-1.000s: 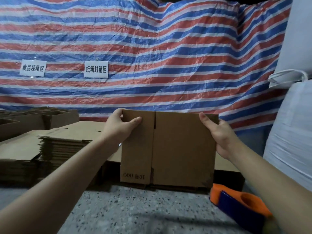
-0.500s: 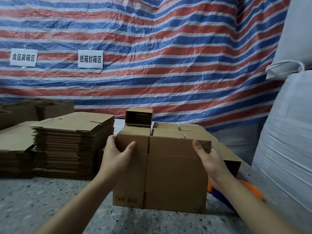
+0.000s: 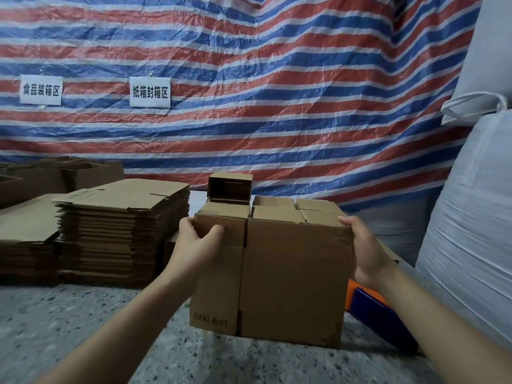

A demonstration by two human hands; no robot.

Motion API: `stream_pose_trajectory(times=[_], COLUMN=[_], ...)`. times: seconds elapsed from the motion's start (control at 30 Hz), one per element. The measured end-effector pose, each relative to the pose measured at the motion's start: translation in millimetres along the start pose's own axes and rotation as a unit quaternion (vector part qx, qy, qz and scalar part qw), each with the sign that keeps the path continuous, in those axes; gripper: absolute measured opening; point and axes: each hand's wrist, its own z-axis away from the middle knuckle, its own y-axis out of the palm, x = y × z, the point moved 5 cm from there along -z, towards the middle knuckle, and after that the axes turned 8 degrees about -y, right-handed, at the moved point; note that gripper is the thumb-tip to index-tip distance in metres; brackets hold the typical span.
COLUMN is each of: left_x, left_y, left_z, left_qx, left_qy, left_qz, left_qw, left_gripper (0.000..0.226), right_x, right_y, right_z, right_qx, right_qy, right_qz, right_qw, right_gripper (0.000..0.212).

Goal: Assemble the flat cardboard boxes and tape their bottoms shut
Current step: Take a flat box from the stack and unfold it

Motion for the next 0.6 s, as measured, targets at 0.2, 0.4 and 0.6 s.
stream_pose_trajectory(times=[0.2, 0.4, 0.6], left_x=[-2, -1, -13], left_y=[9, 19, 34], left_z=[5, -1, 2], left_qx=[-0.027, -0.057, 0.079], left_qy=[-0.002, -0.037, -0.047], left_qz=[0.023, 0.04, 0.052], left_qw=[0.999, 0.997, 0.994], left_gripper=[0.06, 0.053, 0.036], right_x=[-3, -1, 7], right_y=[7, 11, 21], right_z=[5, 9, 14], right_qx=[-0.001, 0.008, -0.037], right_qy=[0.016, 0.018, -0.024], right_qz=[-0.062, -0.051, 0.008], right_qw=[0.998, 0.998, 0.999], right_gripper=[0.054, 0.049, 0.057])
